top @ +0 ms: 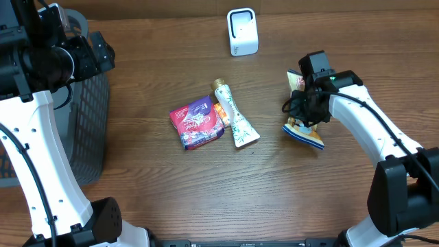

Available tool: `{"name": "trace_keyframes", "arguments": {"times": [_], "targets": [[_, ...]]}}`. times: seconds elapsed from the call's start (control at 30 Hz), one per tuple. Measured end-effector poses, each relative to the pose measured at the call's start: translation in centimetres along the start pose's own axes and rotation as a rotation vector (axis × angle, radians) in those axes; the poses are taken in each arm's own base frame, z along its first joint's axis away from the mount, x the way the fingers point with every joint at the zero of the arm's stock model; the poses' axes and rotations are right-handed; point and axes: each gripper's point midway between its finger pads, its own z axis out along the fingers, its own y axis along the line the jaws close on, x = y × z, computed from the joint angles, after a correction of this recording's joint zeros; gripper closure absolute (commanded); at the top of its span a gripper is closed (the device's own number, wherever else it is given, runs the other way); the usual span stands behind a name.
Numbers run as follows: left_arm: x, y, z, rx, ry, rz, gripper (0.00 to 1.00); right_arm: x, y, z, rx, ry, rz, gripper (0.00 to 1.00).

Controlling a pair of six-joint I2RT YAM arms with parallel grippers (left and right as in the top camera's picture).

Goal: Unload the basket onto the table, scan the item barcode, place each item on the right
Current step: 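Carry the hanging snack bag up to the white scanner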

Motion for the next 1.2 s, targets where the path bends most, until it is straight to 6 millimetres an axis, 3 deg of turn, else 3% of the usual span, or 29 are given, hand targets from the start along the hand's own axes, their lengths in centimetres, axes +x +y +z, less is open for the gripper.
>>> {"name": "trace_keyframes", "arguments": {"times": [0.37,0.53,0.8,1.0,1.2], "targets": [[0.0,0.0,0.0,0.0,0.0,0.0,0.0,-4.6,4.1,-0.7,-0.078,-0.233,-0.295,0.96],[0.0,0.0,0.0,0.0,0.0,0.0,0.0,-6.6,5.5,-1.8,-0.07,-0.26,-0.38,0.96],[0.0,0.0,0.0,0.0,-0.001,0.0,0.0,-14.2,8.9,-4.6,-0.022,-0.318,-0.487,0.96],[0.0,0.0,0.0,0.0,0.0,0.0,0.0,-17.9,10.2,-2.6,0.036,-0.366,-0.561,0.96],[0.0,0.0,0.0,0.0,0.0,0.0,0.0,-19.4,12.7,-1.1,0.141,-0.464,-0.746,0.96]]}}
